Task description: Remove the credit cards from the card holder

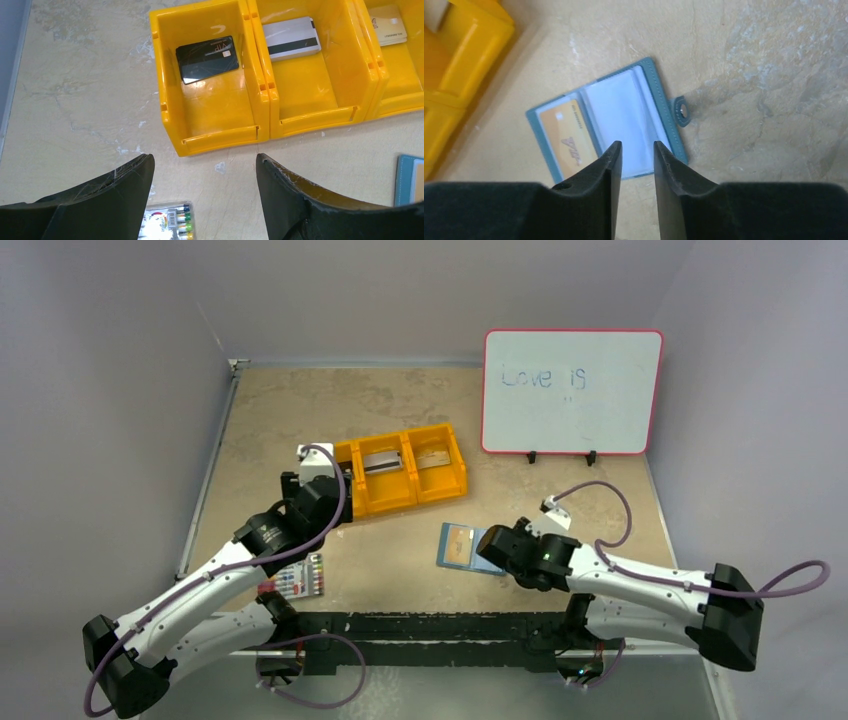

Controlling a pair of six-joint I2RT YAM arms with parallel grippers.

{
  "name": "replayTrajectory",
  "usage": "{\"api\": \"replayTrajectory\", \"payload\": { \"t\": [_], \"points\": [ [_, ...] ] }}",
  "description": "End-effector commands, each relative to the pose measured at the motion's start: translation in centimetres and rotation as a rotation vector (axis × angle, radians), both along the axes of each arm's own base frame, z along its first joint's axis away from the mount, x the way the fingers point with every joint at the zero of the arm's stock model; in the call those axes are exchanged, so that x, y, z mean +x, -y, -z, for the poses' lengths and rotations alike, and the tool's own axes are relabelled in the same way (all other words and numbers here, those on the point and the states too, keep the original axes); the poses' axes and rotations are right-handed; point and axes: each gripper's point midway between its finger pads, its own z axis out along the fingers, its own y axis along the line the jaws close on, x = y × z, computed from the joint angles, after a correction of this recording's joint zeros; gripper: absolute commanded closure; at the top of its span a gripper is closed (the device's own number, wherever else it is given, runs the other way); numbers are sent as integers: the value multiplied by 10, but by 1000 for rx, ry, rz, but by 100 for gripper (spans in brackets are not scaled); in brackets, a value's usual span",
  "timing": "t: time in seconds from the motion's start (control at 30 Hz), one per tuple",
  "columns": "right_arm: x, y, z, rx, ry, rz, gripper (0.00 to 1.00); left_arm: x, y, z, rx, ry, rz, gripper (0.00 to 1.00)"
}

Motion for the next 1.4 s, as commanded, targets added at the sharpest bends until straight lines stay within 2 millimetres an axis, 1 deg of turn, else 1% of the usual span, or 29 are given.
{"api": "replayTrajectory", "payload": {
  "t": [0.0, 0.07, 0.1, 0.13, 0.17, 0.23, 0.3, 0.37, 0.43, 0.53, 0.63, 0.77, 0.83, 1.0, 1.13, 1.23, 1.37],
  "points": [
    [19, -11, -35, 18, 133, -84, 60, 7, 6, -19, -57, 42, -4, 26],
    [26, -43, -44, 77, 197, -254, 58, 6, 9, -18, -71, 40, 7, 26],
    [26, -57, -48, 123, 219, -313, 58, 5, 11, -18, -85, 39, 13, 26],
    [23, -69, -49, 177, 224, -355, 58, 5, 15, -18, -111, 38, 23, 26],
    [23, -78, -52, 231, 241, -369, 61, 5, 22, -20, -154, 43, 35, 26],
    [19, -86, -48, 296, 239, -389, 68, 5, 41, -20, -268, 51, 82, 26],
    [18, -90, -47, 346, 244, -407, 70, 5, 69, -19, -411, 56, 152, 26],
    [18, -90, -44, 373, 237, -425, 68, 5, 94, -14, -528, 46, 215, 29],
    [21, -86, -39, 386, 224, -427, 70, 3, 117, -7, -607, 3, 272, 33],
    [25, -83, -30, 434, 212, -436, 71, -2, 151, 5, -675, -70, 361, 40],
    [25, -82, -19, 522, 201, -449, 72, -11, 176, 22, -643, -124, 408, 40],
    [28, -75, -9, 528, 174, -420, 70, -28, 209, 41, -587, -180, 472, 40],
    [28, -75, -6, 520, 165, -433, 70, -31, 219, 53, -564, -211, 485, 40],
    [27, -76, 2, 548, 144, -450, 70, -33, 231, 80, -536, -273, 489, 40],
    [30, -69, 10, 539, 130, -414, 70, -35, 243, 87, -543, -303, 513, 40],
    [32, -70, 11, 544, 129, -428, 70, -38, 252, 94, -539, -333, 537, 40],
    [40, -69, 15, 569, 115, -414, 71, -36, 257, 102, -496, -347, 545, 41]
  ]
}}
